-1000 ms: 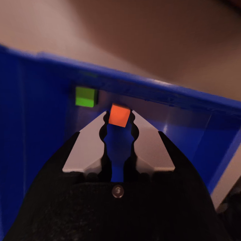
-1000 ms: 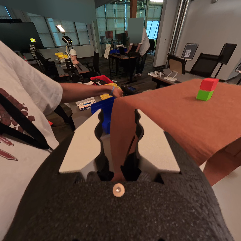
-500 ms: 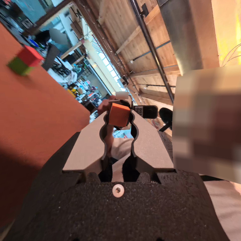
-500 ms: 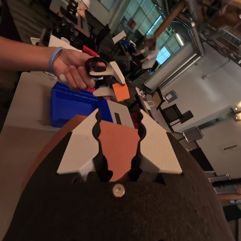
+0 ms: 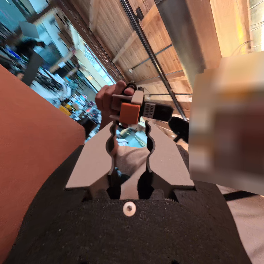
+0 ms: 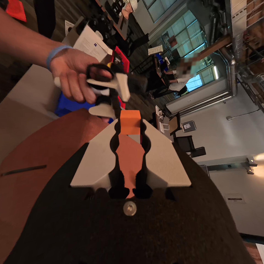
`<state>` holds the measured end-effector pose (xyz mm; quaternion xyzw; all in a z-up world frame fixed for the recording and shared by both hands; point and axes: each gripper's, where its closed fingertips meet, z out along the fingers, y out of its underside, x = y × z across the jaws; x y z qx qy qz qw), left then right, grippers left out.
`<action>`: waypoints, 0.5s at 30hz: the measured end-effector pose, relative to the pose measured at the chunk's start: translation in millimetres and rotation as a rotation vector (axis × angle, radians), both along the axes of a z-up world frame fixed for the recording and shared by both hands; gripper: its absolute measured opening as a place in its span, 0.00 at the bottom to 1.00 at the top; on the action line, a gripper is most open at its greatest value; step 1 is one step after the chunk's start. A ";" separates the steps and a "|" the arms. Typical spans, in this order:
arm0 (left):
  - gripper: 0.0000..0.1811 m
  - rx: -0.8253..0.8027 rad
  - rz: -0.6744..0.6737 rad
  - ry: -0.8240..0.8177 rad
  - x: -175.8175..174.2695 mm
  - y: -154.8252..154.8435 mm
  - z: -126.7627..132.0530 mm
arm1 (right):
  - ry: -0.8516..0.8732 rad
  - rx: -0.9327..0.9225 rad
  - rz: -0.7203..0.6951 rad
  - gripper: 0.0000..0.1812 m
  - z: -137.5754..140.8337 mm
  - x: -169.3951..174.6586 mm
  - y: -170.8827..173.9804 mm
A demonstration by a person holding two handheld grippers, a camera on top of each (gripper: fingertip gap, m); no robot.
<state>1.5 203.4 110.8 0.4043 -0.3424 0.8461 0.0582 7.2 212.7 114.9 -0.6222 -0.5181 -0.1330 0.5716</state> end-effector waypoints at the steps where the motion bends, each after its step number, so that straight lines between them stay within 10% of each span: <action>1: 0.25 0.056 0.091 -0.009 -2.1 8.1 -3.2 | -0.004 -0.048 -0.012 0.14 5.1 10.6 3.9; 6: 0.25 0.539 0.503 0.079 -19.9 27.9 -45.6 | -0.080 -0.431 -0.199 0.14 11.9 87.5 49.0; 15: 0.25 0.883 0.651 0.130 -55.0 4.8 -58.9 | -0.208 -1.095 -0.408 0.14 -38.6 160.7 87.5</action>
